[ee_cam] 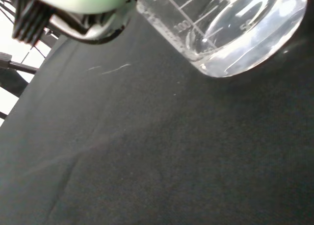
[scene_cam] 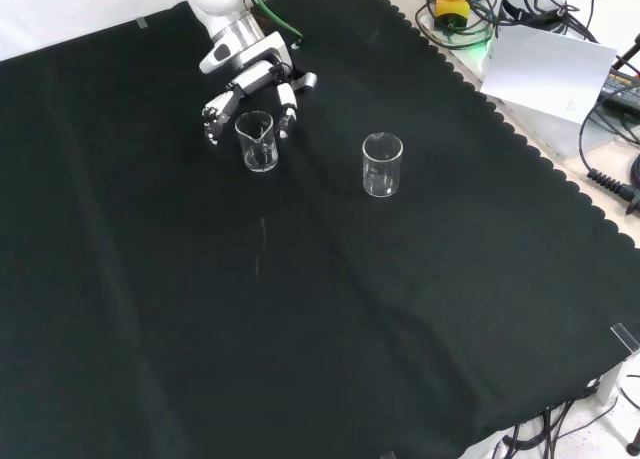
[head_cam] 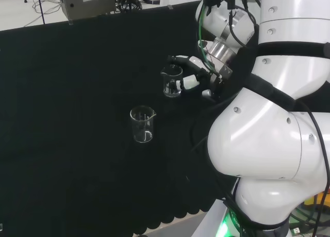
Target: Pick up the beaker on the right.
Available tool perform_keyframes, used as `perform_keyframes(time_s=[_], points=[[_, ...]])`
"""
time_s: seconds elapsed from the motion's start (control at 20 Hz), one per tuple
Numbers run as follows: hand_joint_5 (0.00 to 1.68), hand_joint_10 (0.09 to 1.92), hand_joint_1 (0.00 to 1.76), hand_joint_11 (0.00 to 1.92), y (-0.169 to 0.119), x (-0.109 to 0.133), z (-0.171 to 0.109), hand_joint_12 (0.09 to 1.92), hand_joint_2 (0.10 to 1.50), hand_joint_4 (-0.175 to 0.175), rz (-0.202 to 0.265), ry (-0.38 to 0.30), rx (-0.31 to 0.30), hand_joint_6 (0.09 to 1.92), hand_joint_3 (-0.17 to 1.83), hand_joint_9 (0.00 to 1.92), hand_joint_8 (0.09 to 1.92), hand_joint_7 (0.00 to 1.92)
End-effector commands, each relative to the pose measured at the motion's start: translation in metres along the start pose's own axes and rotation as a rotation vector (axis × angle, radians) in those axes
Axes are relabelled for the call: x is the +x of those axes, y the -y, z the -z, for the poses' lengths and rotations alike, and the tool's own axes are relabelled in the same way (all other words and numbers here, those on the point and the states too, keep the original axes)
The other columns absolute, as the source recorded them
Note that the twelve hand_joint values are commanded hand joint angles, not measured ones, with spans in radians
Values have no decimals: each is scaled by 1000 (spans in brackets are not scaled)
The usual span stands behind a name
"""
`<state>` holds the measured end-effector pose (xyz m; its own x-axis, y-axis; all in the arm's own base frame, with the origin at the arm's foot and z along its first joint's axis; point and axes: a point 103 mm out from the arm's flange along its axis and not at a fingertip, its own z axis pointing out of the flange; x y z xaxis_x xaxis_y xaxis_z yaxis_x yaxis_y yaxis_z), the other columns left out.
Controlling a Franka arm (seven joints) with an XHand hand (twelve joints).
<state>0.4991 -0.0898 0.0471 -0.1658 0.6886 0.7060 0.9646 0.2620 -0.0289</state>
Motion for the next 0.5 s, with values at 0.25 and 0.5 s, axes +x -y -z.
perform_keyframes(time_s=[0.25,0.5], points=[[517,614,946,0,-5,4,-12,1380,496,-14,-3,-50,-35,87,680,430,638,286],[566,589,953,1,-4,-2,-13,1393,494,-15,-30,-101,-69,113,684,458,634,309]])
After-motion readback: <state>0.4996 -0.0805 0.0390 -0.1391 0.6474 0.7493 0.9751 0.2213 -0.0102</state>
